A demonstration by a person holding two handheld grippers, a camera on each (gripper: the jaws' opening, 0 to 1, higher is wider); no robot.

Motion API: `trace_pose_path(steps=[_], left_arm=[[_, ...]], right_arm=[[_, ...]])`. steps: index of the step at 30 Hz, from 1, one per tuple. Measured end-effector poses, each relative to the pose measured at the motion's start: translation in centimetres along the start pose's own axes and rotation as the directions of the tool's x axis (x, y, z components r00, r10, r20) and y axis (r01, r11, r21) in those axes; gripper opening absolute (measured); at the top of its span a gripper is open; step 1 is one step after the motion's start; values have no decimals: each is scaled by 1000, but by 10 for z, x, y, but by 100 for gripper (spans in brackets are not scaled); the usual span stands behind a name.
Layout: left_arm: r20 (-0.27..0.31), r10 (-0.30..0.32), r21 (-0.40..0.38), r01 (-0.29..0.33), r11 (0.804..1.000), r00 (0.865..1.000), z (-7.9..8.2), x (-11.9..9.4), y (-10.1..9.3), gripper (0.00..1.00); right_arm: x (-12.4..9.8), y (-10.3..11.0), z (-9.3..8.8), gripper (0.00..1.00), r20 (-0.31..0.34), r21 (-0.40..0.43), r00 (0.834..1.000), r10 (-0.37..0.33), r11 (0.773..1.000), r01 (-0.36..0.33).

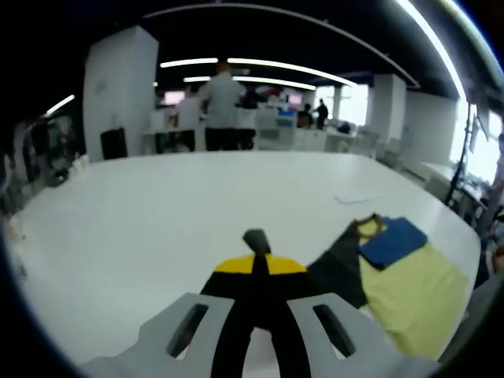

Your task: Fold the garment on the visible template until the final outline fits inside the template.

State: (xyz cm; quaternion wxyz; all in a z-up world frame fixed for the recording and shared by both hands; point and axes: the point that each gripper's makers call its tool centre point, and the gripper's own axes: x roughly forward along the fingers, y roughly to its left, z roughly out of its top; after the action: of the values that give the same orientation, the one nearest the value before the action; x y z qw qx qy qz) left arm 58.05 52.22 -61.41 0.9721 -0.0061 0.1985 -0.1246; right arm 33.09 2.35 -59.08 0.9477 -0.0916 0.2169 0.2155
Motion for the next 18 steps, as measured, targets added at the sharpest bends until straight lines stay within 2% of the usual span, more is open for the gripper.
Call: trace_pose_path(steps=[12,18], left_arm=[[48,-24,4,24,1000,999,28,-3,-24,0],[56,-32,1,32,999,998,36,0,-36,0]], right_arm=[[-2,2,-1,100,20,0,1000,25,1000,-25],[-6,-1,-2,100,28,-2,999,33,999,-33]])
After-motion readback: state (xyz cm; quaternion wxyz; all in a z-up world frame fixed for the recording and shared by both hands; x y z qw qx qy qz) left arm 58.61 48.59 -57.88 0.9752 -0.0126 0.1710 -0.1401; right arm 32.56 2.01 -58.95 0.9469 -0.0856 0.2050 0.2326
